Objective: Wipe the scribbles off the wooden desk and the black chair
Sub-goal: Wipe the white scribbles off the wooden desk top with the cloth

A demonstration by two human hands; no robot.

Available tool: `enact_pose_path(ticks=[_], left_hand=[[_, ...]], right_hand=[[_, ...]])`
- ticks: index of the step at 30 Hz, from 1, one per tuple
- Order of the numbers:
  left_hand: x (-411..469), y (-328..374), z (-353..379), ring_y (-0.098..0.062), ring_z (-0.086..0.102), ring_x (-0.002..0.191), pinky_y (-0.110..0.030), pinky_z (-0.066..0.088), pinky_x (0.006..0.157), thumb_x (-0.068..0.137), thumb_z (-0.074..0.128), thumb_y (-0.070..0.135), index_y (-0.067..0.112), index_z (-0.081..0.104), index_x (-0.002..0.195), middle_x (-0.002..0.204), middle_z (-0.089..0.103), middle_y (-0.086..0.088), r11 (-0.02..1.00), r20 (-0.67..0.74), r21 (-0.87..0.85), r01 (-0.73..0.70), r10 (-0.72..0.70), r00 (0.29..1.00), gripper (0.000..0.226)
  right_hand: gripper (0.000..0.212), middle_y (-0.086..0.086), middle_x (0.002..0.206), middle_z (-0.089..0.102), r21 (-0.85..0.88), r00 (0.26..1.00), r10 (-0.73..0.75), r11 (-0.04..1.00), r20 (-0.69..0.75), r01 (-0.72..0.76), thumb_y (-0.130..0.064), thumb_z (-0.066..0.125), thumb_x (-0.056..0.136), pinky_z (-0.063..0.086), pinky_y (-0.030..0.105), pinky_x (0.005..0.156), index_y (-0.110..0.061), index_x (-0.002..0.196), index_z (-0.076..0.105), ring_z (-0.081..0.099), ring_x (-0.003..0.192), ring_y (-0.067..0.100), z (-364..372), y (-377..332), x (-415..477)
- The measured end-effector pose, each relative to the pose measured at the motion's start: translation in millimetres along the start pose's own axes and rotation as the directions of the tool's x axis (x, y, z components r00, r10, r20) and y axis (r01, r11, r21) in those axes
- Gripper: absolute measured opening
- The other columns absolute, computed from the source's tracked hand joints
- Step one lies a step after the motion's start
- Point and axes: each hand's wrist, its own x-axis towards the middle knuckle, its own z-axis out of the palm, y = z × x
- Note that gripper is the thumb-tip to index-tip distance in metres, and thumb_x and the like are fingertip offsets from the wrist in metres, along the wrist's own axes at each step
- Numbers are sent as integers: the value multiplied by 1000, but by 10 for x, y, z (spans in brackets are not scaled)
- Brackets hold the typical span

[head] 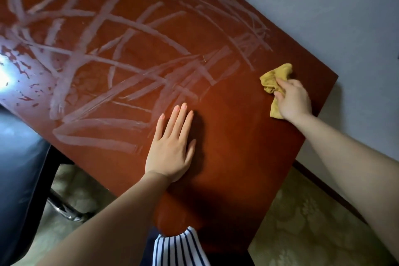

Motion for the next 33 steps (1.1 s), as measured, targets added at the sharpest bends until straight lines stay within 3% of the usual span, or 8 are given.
enact_pose_path(ticks=[6,10,13,18,22,27,33], left_hand=[[18,-3,4,-23,8,146,-42,2,118,95,30,42,12,10,151,157,10,-7,1000,-22,-29,0,-1,1000,67],[14,-12,0,-23,7,146,-42,4,118,95,29,42,11,8,151,157,9,-8,999,-21,-34,-1,0,1000,67],[19,-16,-12,-23,4,147,-43,4,118,96,28,42,10,7,151,158,7,-9,999,-22,-39,6,-7,1000,67],[8,-24,-17,-23,4,146,-42,4,118,98,26,43,8,9,150,157,9,-12,999,-47,-44,-3,1,999,65],[-1,-19,-29,-23,1,147,-41,1,119,98,23,43,8,11,151,158,7,-11,999,-49,-46,-15,13,999,64],[-45,-41,-36,-22,1,146,-39,0,119,99,22,44,11,10,151,157,6,-12,999,-52,-32,-33,31,998,63],[92,5,-128,-26,6,146,-43,6,117,97,21,46,10,15,150,157,8,-12,998,-47,22,-61,62,997,64]], right_hand=[[46,10,150,27,-69,994,-25,997,110,33,-24,41,101,29,41,106,-30,146,33,34,131,35,54,-566,482],[46,12,148,32,-41,971,-222,973,89,226,-19,45,98,29,40,109,-25,143,39,34,130,35,197,-996,336],[47,11,143,41,-8,915,-400,916,59,401,-14,48,95,31,41,106,-23,141,44,36,129,34,355,-1260,32],[47,10,143,45,105,845,-531,846,68,523,-5,49,94,25,45,111,-20,137,49,34,135,31,498,-1366,-633],[37,12,129,59,143,826,-564,819,20,556,1,59,87,33,52,108,-12,121,64,46,127,33,511,-1140,-1061],[43,6,117,65,78,808,-590,805,6,588,-3,71,78,42,45,101,-19,118,67,57,116,27,443,-704,-1350],[45,8,121,64,64,912,-410,910,-17,410,0,67,81,46,41,95,-17,122,64,57,115,28,236,13,-1281]])
